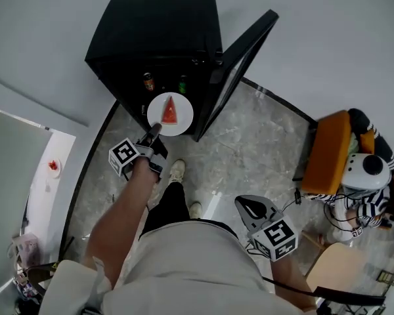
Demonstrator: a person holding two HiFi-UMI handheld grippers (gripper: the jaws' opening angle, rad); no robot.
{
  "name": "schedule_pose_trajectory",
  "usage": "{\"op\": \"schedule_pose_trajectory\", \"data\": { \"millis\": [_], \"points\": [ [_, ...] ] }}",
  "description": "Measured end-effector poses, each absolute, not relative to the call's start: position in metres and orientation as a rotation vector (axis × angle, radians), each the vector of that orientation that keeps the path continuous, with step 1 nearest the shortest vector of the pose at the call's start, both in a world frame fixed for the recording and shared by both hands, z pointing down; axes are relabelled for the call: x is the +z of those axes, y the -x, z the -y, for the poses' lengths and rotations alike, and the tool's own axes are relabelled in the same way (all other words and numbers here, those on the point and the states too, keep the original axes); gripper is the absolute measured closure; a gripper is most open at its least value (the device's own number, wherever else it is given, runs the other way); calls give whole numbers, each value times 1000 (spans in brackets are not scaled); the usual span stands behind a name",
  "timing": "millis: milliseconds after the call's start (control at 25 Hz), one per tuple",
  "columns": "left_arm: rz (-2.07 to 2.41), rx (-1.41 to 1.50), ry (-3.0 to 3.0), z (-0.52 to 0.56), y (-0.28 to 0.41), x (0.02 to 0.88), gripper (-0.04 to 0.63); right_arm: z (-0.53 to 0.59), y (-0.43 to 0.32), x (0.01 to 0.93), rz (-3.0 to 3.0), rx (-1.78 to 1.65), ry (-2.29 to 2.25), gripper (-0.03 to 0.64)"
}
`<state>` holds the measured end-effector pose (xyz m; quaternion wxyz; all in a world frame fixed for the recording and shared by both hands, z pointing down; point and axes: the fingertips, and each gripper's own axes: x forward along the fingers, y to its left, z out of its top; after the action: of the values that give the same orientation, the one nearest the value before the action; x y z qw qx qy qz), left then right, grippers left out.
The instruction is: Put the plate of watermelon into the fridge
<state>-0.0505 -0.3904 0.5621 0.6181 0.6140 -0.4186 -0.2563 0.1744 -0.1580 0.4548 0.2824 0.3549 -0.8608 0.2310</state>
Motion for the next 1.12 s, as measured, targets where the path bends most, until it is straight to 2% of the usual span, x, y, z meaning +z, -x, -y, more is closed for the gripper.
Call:
{"op": "schedule_pose_trajectory", "data": {
  "millis": [400, 640, 1120],
  "points": [
    [997, -561, -1357, 500, 58, 621, 572, 213, -165, 447, 2202, 690, -1071, 601],
    [1003, -504, -1314, 568, 42, 689, 572, 248, -170, 479, 2107, 779, -1107, 601],
    [1050, -469, -1324, 595, 50, 682, 571, 225, -164, 456, 2064, 825, -1164, 601]
  ]
}}
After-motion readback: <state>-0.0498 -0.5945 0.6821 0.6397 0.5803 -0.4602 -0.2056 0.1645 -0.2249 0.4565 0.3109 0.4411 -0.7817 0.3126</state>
